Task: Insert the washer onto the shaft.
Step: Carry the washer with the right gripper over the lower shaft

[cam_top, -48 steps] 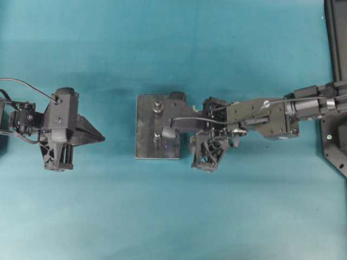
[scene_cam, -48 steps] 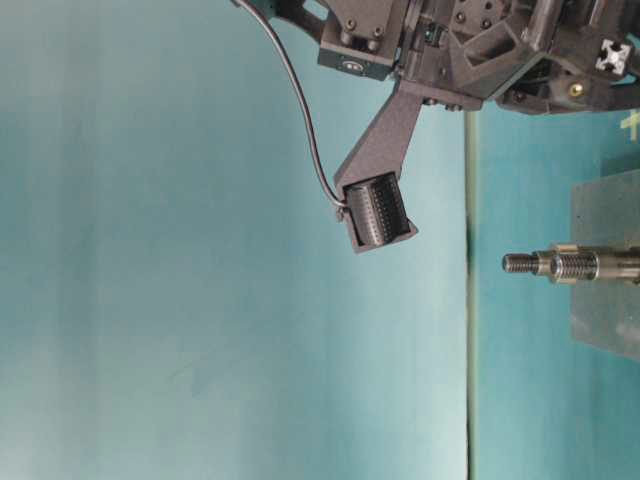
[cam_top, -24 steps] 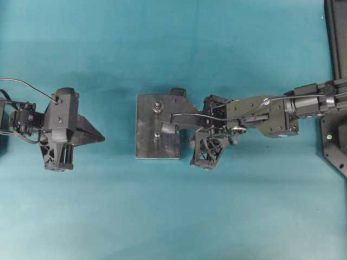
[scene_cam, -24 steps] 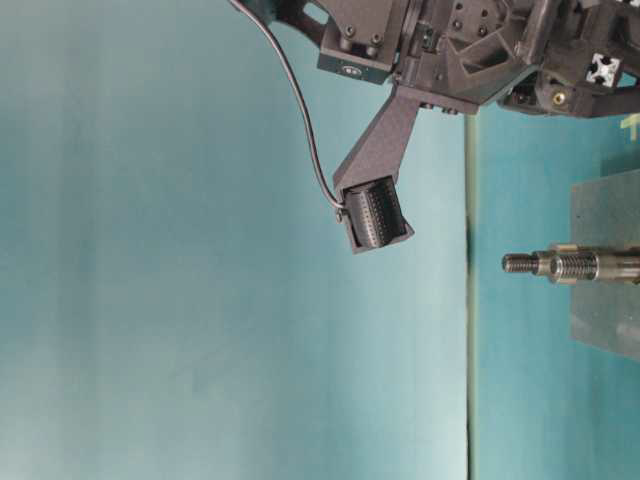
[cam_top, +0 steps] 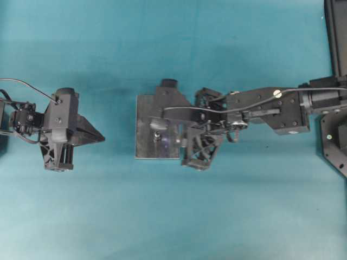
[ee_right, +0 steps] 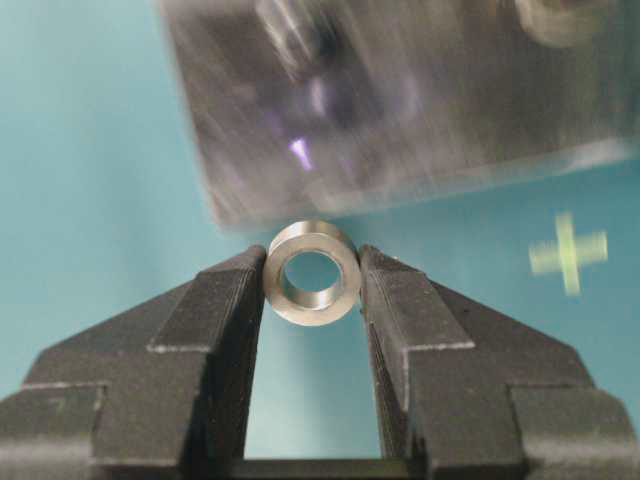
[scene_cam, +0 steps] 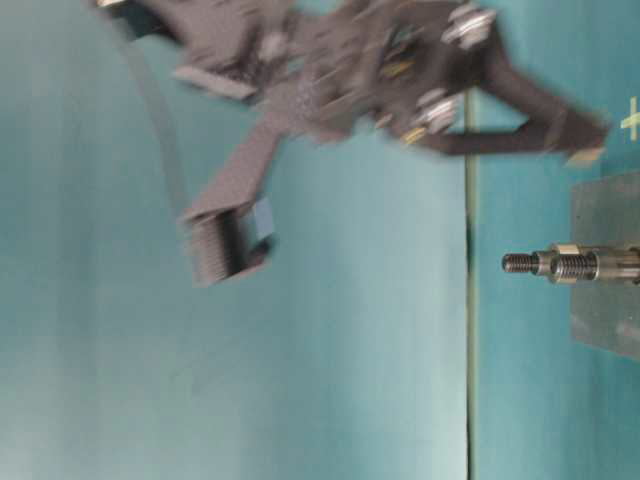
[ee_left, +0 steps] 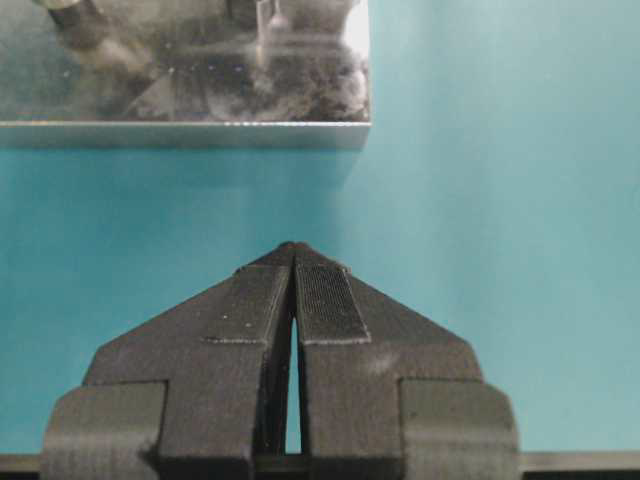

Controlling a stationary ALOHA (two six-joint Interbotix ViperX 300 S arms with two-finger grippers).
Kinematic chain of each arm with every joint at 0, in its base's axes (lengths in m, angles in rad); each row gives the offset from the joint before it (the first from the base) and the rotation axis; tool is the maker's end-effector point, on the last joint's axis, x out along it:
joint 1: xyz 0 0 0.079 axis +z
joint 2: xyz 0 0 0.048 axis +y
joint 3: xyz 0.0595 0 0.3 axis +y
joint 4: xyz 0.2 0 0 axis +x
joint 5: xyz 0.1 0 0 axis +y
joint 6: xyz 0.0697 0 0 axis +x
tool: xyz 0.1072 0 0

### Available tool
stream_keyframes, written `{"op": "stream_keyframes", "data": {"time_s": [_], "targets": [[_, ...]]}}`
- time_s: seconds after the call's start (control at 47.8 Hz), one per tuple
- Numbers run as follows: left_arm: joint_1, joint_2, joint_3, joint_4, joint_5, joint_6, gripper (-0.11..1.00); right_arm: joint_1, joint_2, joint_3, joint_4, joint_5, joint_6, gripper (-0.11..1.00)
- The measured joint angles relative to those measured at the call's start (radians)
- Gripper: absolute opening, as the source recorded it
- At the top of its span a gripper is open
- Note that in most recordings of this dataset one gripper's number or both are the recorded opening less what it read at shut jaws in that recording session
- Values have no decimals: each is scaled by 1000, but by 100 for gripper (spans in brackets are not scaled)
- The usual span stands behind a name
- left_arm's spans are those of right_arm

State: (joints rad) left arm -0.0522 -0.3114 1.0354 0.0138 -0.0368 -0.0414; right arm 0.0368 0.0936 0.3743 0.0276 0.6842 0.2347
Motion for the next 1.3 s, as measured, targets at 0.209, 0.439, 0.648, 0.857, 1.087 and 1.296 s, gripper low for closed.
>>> {"op": "stream_keyframes", "data": {"time_s": [0.209,0.439,0.648,0.857,1.087,1.296], "targets": [[0,-2,2,0,-3,0,0,0,35,-78,-11,5,-26,32],[-2,0,2,0,-3,0,0,0,92,-130,-14,9,-54,33],[-2,0,2,0,-5,0,0,-6,120,-164,-25,21,-64,32],[-3,0,0,0,-3,0,0,-14,130,-176,-52,63,-64,32],[-3,0,2,0,-5,0,0,-14,138,-187,-63,66,-64,32],[-3,0,0,0,-3,0,0,-14,158,-201,-61,69,-66,32]]}}
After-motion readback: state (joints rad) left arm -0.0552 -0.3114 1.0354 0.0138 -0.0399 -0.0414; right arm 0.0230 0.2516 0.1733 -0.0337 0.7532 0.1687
